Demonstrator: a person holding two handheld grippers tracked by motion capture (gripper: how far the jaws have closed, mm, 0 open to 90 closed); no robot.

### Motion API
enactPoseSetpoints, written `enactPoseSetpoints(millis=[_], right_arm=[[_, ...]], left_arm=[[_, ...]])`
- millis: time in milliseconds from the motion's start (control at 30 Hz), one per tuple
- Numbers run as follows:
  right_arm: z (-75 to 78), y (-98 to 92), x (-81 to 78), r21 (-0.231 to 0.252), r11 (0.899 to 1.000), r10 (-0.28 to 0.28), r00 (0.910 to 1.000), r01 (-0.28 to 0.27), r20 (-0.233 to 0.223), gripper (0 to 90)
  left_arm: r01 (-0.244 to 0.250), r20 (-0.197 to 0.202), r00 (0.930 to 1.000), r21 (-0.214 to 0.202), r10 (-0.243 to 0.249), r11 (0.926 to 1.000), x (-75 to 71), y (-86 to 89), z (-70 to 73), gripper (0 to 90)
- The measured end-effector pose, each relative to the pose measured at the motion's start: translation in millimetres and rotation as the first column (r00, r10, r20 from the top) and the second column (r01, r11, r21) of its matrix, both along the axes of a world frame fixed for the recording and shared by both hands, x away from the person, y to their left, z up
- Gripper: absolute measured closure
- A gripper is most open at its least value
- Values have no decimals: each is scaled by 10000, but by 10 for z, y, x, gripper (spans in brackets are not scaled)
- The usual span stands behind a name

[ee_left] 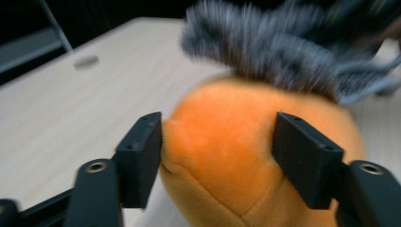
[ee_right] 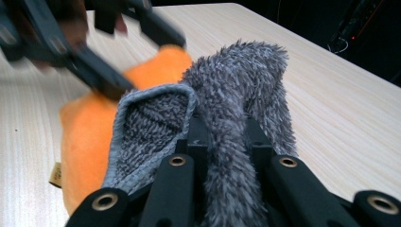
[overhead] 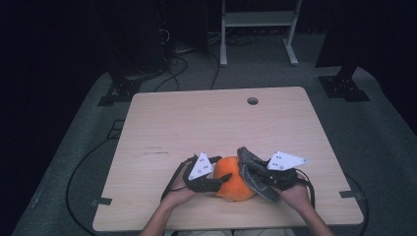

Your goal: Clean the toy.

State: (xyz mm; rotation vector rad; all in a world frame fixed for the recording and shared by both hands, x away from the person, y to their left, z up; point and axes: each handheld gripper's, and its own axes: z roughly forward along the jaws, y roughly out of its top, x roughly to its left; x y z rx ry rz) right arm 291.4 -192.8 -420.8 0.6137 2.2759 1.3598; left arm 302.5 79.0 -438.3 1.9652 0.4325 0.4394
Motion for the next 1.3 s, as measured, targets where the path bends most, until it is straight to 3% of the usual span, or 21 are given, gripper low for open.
enactPoseSetpoints(millis=[33, 133, 200, 267, 333, 400, 433, 500, 533, 633, 767, 867, 933, 1000, 1033, 1100, 1167, 1233, 1300], right_arm=[[29, 0, -36, -50, 10000, -5, 9999, 6, 167, 769], [75, -1, -152, 89, 9994, 322, 9994, -322, 95, 769], [75, 45, -260, -204, 9980, 605, 9980, -601, 188, 768], [41, 94, -262, -505, 9965, 676, 9975, -665, 213, 769], [-5, 105, -196, -468, 9971, 607, 9980, -598, 171, 769], [-17, 89, -133, -391, 9983, 448, 9987, -438, 228, 769], [-21, 78, -105, -315, 9989, 344, 9992, -337, 217, 768], [-41, 57, -53, -220, 9995, 227, 9995, -222, 218, 768], [-50, 47, -31, -192, 9996, 230, 9995, -226, 210, 768], [-74, 0, 19, -269, 9996, 82, 9998, -78, 172, 768], [-54, -110, -1, -550, 9967, -592, 9981, 600, 165, 768], [-6, -26, -138, -427, 9991, 51, 9990, -32, 445, 768], [-30, 78, -162, -894, 9957, 296, 9980, -246, 552, 768], [-65, 79, -114, -773, 9965, 362, 9985, -330, 405, 768], [-71, 55, -88, -670, 9974, 278, 9990, -254, 358, 768], [-88, 3, -45, -483, 9988, 108, 9995, -94, 286, 768], [-100, -41, -15, -391, 9992, -41, 9998, 49, 192, 768], [-88, -55, -7, -416, 9990, -147, 9997, 154, 187, 768], [-29, -29, -63, -534, 9983, -209, 9985, 236, 508, 768]], left_arm=[[-58, -94, 9999, -33, 57, 10000, 16, 4, -5, 364], [-524, -358, 9980, 93, 527, 9986, 54, 16, -18, 372], [-643, -376, 9972, 114, 647, 9979, 65, 18, -31, 372], [-668, -254, 9974, 160, 672, 9976, 61, 24, -14, 358], [-314, -133, 9994, -236, 311, 9992, 55, 79, 42, 300], [485, -107, 9987, -482, -490, 9977, 43, 143, 97, 276], [828, -143, 9964, -459, -835, 9955, 34, 152, 98, 283], [1051, -45, 9945, 288, -1050, 9940, 22, 114, 58, 366], [1065, 15, 9943, 438, -1067, 9933, 19, 89, 32, 400], [767, -183, 9969, 297, -762, 9966, 47, 47, 14, 440], [363, -240, 9991, 541, -350, 9979, 51, -13, 4, 447], [87, -361, 9993, 309, -76, 9995, 66, -16, -17, 446], [252, -432, 9988, 154, -245, 9996, 75, 30, 13, 396], [627, -679, 9956, -195, -639, 9978, 83, 107, 66, 281], [986, -861, 9912, -239, -1003, 9948, 85, 135, 78, 268], [1382, -757, 9878, 270, -1358, 9900, 67, 122, 54, 253], [1303, -254, 9914, 944, -1284, 9870, 45, 56, 2, 295], [1162, -7, 9932, 969, -1167, 9885, 29, 16, -3, 348], [1185, 213, 9924, 1103, -1216, 9868, 9, -2, 14, 376]])
